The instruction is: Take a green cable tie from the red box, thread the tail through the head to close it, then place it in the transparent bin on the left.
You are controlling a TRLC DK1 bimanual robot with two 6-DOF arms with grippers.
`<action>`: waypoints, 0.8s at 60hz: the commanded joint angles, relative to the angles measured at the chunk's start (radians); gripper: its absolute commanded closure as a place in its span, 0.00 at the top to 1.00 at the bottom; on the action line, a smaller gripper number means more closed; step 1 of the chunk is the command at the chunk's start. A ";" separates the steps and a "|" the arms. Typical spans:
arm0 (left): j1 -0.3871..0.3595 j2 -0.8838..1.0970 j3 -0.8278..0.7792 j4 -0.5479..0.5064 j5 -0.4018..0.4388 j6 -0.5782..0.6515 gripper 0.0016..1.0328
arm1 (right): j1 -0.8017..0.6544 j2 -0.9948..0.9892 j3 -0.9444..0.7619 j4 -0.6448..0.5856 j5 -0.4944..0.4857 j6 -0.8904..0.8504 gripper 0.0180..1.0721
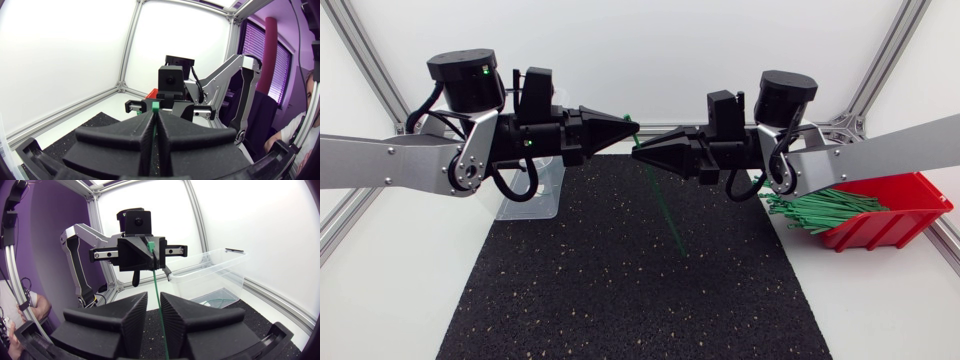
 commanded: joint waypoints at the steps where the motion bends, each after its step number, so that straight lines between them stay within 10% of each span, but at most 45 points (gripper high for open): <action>1: 0.009 0.000 0.029 0.008 0.014 -0.025 0.03 | 0.007 0.026 -0.016 0.016 0.001 0.020 0.08; 21: 0.013 0.001 0.035 0.008 0.014 -0.036 0.05 | 0.004 0.029 -0.022 0.017 0.001 0.014 0.05; 36: 0.012 0.018 0.043 0.007 0.014 -0.059 0.45 | 0.007 0.025 -0.022 0.017 0.001 0.017 0.05; 48: 0.007 0.032 0.040 0.008 0.014 -0.070 0.51 | 0.007 0.022 -0.022 0.019 0.009 0.024 0.05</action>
